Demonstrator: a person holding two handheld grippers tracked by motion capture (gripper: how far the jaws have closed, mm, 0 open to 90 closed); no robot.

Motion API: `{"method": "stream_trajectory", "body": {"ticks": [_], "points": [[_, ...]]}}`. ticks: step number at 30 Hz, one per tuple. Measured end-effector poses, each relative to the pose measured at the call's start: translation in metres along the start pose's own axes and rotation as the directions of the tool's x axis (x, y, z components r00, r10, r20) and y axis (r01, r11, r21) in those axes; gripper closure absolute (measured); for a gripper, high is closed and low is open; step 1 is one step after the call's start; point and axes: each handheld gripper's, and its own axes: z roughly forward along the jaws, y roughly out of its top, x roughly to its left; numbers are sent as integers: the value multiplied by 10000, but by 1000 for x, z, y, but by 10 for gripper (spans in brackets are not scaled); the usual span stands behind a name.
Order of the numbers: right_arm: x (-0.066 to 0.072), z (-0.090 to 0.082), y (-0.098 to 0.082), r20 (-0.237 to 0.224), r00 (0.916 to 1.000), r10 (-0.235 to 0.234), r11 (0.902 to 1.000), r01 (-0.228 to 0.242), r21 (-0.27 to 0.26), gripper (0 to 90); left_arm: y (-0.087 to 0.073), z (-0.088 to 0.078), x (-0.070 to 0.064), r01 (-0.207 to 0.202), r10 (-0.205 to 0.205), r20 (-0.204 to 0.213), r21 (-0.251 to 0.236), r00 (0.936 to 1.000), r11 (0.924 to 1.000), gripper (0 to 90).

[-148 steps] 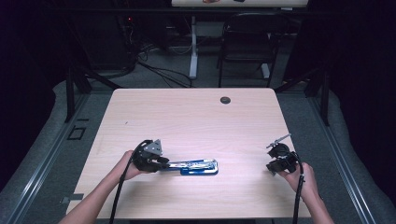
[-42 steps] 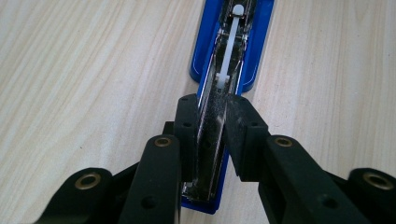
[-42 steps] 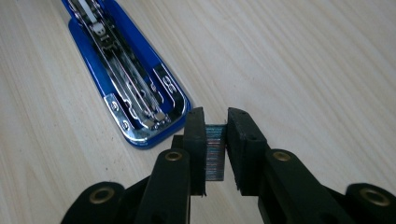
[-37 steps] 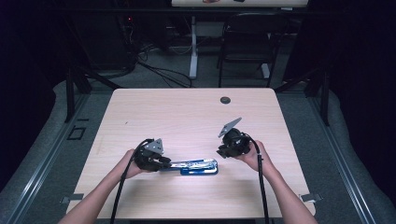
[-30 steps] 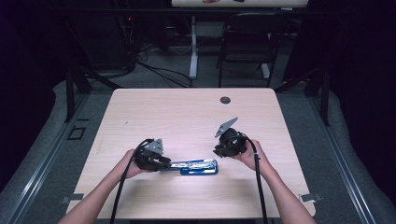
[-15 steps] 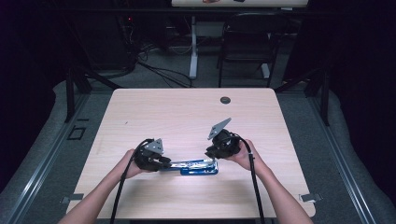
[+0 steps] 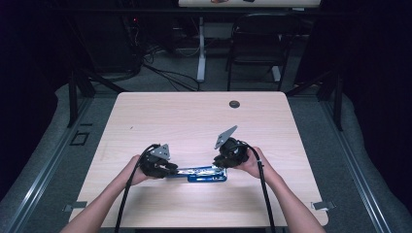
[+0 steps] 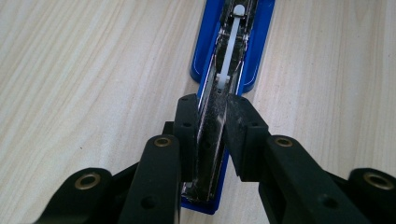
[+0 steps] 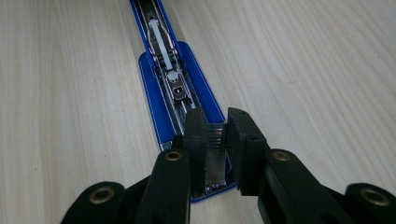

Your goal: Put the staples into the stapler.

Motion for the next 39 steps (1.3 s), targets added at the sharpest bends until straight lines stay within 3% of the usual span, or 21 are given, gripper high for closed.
{"method": "stream_trajectory", "body": {"ticks": [13,19,27,29,38,39], "points": [[5,4,0,-93,9990,-432,9991,433,33,787,1,-1,0,-36,39,-156,144,9999,9999,744],[6,7,0,-97,9977,-677,9976,678,117,787,2,2,0,-100,100,-13,2,9999,10000,745],[7,5,-1,-68,9970,-770,9968,769,-226,787,3,2,0,-40,40,-24,0,10000,10000,746],[6,4,-2,55,9951,-986,9951,986,-41,787,3,2,0,-40,40,-30,8,10000,10000,746],[6,6,-5,-45,9945,-1048,9944,1047,-114,787,3,2,0,-20,20,-27,0,10000,10000,746],[6,7,-5,-12,9926,-1215,9926,1215,11,787,3,2,0,-18,18,-30,-1,10000,10000,746]]}}
